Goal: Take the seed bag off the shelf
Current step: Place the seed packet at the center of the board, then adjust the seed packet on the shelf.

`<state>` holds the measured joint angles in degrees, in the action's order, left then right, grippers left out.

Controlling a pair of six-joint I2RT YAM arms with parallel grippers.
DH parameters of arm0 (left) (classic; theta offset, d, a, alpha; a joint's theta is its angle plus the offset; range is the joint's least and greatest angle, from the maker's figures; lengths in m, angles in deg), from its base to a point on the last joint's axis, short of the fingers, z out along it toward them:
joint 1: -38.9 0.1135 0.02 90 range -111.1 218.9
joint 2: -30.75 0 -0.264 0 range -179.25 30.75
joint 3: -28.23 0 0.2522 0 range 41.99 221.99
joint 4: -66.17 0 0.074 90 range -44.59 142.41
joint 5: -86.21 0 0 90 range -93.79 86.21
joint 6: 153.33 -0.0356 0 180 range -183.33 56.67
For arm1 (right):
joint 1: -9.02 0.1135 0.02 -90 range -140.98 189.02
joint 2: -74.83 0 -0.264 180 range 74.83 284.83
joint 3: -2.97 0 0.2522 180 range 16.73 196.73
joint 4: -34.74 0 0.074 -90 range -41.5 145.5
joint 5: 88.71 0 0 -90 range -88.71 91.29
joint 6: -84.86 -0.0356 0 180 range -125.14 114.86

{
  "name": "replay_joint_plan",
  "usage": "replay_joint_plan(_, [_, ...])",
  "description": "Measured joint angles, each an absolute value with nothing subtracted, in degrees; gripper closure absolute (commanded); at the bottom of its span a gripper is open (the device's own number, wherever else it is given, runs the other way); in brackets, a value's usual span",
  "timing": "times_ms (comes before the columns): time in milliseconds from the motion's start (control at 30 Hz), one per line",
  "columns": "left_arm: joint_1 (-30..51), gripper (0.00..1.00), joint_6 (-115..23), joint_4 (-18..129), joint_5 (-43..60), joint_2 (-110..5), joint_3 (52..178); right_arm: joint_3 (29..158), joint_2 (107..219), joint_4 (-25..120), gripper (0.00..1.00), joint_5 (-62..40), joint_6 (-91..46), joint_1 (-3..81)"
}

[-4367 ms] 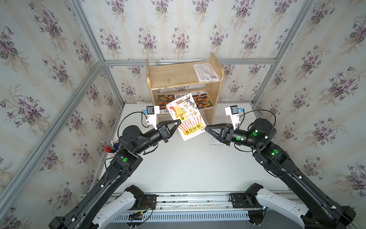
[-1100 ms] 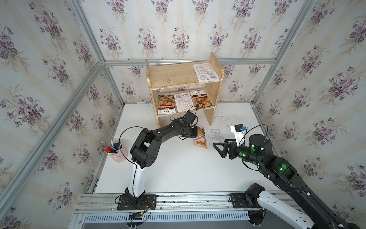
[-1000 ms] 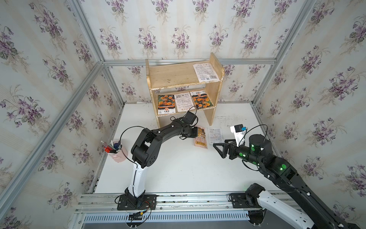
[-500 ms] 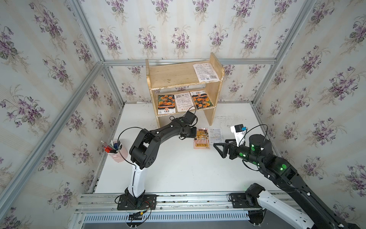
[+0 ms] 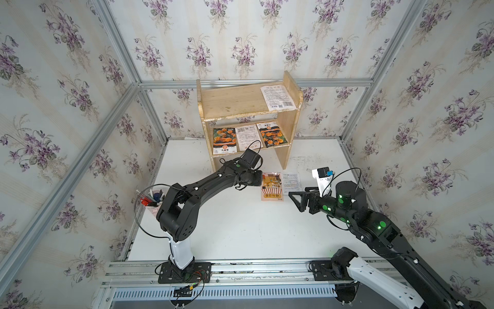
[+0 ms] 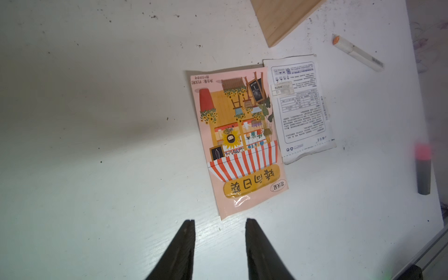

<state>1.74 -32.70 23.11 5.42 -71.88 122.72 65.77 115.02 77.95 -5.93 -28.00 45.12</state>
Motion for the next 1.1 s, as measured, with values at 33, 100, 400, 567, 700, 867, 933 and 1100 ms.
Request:
replay_joint_plan(33, [1.43, 0.58, -32.94, 22.87, 5.42, -70.33, 122.11, 65.88, 115.26, 77.82, 0.01, -5.49, -28.17, 45.12])
replay_joint_plan(100, [0.88, 0.56, -33.36, 22.61, 5.42, -67.66, 121.32, 66.23, 115.65, 77.62, 0.01, -5.1, -28.15, 45.09])
replay_joint_plan(400, [-1.15, 0.48, -35.65, 20.84, 5.18, -55.25, 118.46, 71.1, 118.41, 74.67, 0.01, -1.14, -28.13, 45.05])
replay_joint_plan(567, [-1.65, 0.28, -37.12, 20.03, 3.91, -47.4, 117.26, 77.38, 122.54, 73.31, 0.01, 0.37, -27.25, 45.05])
replay_joint_plan(700, [-1.74, 0.08, -38.34, 19.37, 2.71, -41.94, 116.95, 84.68, 128.11, 72.55, 0.01, 0.78, -24.63, 45.05])
replay_joint_plan(867, [-1.83, 0.0, -39.5, 16.79, 1.18, -36.5, 116.6, 94.01, 135.19, 71.96, 0.03, 2.33, -20.98, 45.05])
replay_joint_plan(933, [-1.83, 0.0, -39.89, 15.9, 0.68, -34.31, 116.08, 97.4, 137.97, 71.94, 0.07, 3.58, -19.91, 44.96])
replay_joint_plan(1100, [-1.83, 0.0, -40.22, 13.84, -0.09, -30.83, 114.7, 103.32, 143.52, 72.0, 0.01, 5.28, -19.56, 44.31])
